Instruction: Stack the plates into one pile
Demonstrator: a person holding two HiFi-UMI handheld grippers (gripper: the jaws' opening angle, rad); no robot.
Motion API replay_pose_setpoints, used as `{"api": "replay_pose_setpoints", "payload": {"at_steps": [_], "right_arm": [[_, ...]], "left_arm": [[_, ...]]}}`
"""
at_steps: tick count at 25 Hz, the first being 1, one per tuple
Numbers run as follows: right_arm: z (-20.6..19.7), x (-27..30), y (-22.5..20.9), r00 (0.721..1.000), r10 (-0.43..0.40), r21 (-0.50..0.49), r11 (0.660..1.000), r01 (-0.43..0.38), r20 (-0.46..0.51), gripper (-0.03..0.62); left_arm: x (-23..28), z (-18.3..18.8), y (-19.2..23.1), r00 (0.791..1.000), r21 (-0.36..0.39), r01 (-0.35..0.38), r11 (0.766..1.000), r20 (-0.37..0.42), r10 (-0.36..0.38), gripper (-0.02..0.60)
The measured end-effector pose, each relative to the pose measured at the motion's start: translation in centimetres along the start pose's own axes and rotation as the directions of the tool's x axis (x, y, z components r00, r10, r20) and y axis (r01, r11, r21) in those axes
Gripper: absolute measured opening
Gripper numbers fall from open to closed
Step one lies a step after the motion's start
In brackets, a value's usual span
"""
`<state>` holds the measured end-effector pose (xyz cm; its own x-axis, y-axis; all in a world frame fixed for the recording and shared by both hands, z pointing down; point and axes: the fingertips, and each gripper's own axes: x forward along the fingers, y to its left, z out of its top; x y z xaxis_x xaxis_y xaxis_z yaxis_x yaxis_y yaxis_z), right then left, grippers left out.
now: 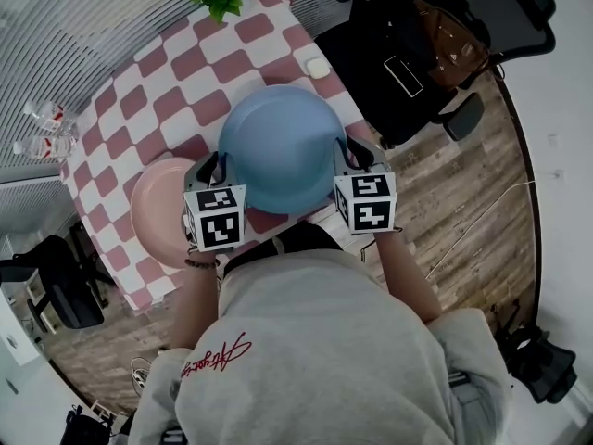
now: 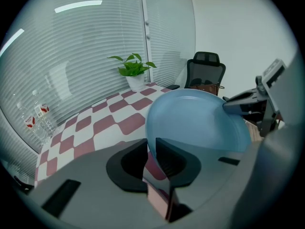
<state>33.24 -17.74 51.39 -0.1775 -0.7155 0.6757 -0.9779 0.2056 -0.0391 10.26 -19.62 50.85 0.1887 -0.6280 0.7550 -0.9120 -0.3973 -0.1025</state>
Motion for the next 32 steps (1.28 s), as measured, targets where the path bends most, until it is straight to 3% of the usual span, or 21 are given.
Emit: {"api": "replay_pose_setpoints", "payload": {"at_steps": [13,32], "right_arm": [[1.4,-0.8,3.9,0.998,0.058,-0.066,0.996,-0.056,0.030,0.058],[3.7,-0.1,14.6,0.987,0.155,-0.164,0.975,-0.148,0.031,0.055]], "left_arm": [[-4.1,-2.1,2.6,0.998,-0.067,-0.058,0.996,0.034,0.061,0.063],[-9.2,-7.6,10.9,0.986,-0.174,-0.154,0.973,0.035,0.162,0.063]]}}
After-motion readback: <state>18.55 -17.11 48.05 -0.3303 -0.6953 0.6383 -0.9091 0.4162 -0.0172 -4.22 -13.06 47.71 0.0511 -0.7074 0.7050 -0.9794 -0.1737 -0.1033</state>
